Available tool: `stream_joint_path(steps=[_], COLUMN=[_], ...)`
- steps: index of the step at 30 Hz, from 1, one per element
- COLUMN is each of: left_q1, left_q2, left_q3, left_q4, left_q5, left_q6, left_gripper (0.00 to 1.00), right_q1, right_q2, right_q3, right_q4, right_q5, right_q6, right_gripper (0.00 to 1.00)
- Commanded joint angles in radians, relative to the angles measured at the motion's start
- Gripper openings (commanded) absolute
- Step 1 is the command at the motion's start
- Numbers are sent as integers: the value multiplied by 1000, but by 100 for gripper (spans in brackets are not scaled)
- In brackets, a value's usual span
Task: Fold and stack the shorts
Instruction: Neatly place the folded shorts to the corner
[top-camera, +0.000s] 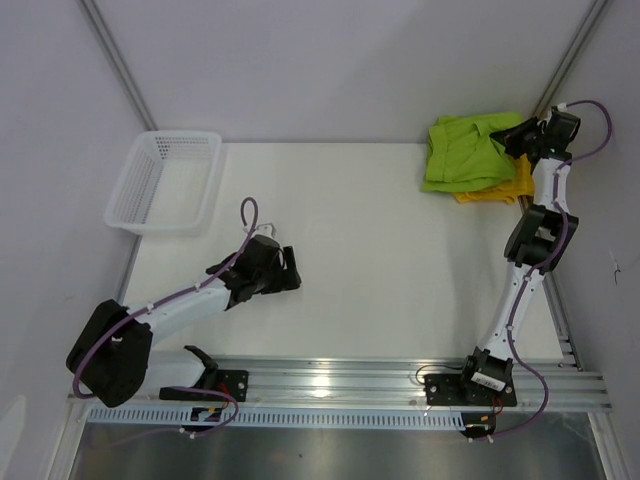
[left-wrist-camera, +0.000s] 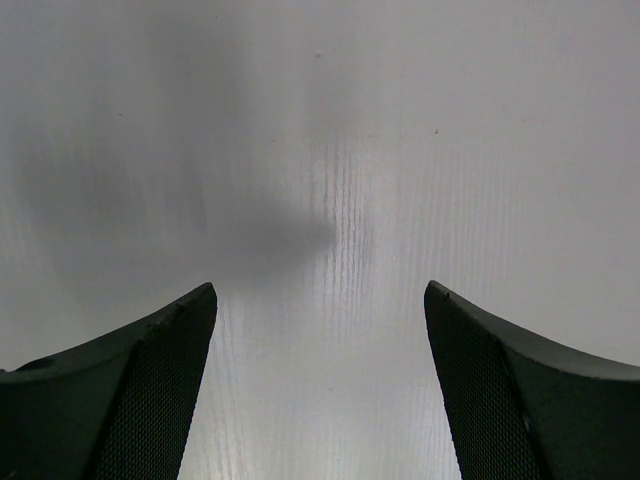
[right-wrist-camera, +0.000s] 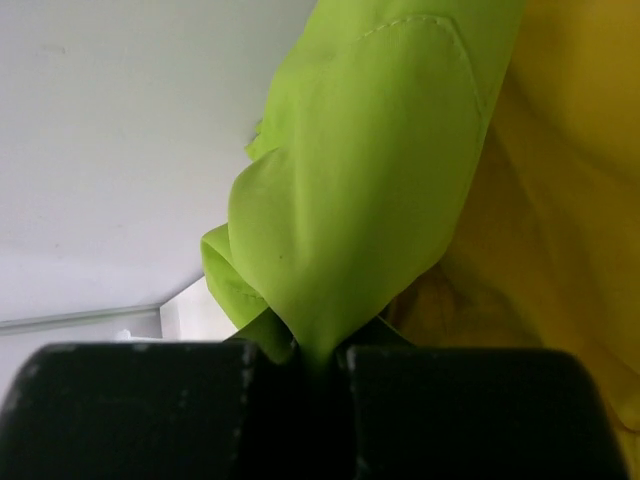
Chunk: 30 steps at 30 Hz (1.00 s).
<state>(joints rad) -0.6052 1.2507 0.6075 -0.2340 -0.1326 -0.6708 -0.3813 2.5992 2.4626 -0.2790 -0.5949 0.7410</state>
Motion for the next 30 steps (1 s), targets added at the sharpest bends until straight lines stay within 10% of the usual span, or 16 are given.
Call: stream_joint_path(steps=[1, 25, 28, 30], left_q1=[-15, -22, -22, -24], left_q2=[6, 116, 134, 151], left_q3=[12, 202, 227, 230], left_q4=[13, -99, -107, -97], left_q5=[-13, 21, 14, 22], left_q6=[7, 77, 85, 82], left_gripper=[86, 86, 86, 86], right_q1=[-48, -176, -173, -168], right_q2=[10, -1, -4, -5], right_q3=[84, 139, 141, 131], right_q4=[46, -236, -242, -232], right_q5=[-19, 139, 174, 172], right_q6=[29, -279, -314, -321], right_gripper=[0, 5, 20, 51])
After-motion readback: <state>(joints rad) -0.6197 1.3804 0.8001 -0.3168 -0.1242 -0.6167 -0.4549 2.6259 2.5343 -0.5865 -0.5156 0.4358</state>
